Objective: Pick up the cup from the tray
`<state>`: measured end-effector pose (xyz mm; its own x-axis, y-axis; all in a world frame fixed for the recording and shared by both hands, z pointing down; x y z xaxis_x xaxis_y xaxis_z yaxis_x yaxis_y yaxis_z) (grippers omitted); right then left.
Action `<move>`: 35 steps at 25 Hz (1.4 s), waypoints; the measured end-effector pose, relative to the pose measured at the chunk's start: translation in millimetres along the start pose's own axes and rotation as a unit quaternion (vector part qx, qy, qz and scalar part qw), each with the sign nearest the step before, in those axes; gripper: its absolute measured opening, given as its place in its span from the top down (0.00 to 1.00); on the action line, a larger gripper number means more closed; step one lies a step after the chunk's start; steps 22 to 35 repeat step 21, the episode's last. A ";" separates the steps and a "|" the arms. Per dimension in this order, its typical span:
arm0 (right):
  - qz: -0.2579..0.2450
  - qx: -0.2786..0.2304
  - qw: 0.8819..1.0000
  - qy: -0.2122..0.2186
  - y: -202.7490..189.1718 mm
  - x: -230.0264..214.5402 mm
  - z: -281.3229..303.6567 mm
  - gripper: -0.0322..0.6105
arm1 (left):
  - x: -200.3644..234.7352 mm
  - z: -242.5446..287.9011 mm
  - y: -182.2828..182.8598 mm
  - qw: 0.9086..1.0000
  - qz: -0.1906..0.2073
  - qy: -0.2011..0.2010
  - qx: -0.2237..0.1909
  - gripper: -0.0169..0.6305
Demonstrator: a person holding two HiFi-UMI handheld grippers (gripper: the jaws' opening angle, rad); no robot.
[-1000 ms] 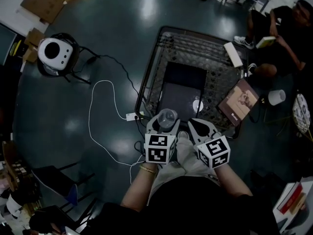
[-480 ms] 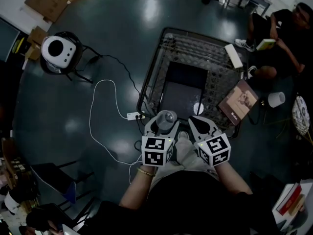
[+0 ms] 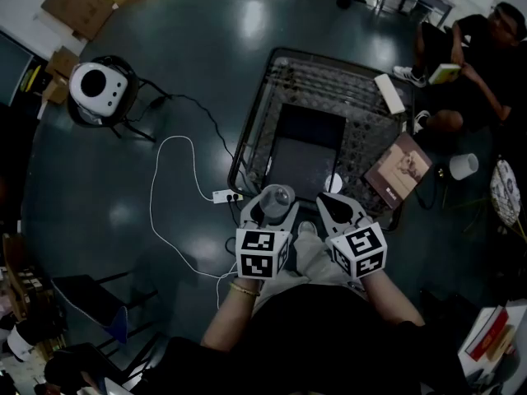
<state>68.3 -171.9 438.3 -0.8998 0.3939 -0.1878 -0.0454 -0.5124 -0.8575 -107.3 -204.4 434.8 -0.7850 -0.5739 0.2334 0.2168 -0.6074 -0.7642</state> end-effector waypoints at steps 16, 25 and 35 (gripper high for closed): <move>-0.010 0.000 1.000 0.003 4.2 2.5 -2.0 0.93 | 0.1 2.9 1.3 1.000 0.002 0.004 0.002 0.55; -0.012 0.003 1.000 0.002 6.1 4.4 -0.8 0.93 | 2.0 4.7 1.8 1.000 0.004 0.003 0.006 0.55; -0.012 0.003 1.000 0.002 6.1 4.4 -0.8 0.93 | 2.0 4.7 1.8 1.000 0.004 0.003 0.006 0.55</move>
Point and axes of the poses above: the fingertips, and each gripper's own axes: z forward along the fingers, x to its left, y out of its top, the point moved 10 cm from there along -z, backward along the fingers, and after that the axes turned 4 degrees about -y, right-handed, at the moved point
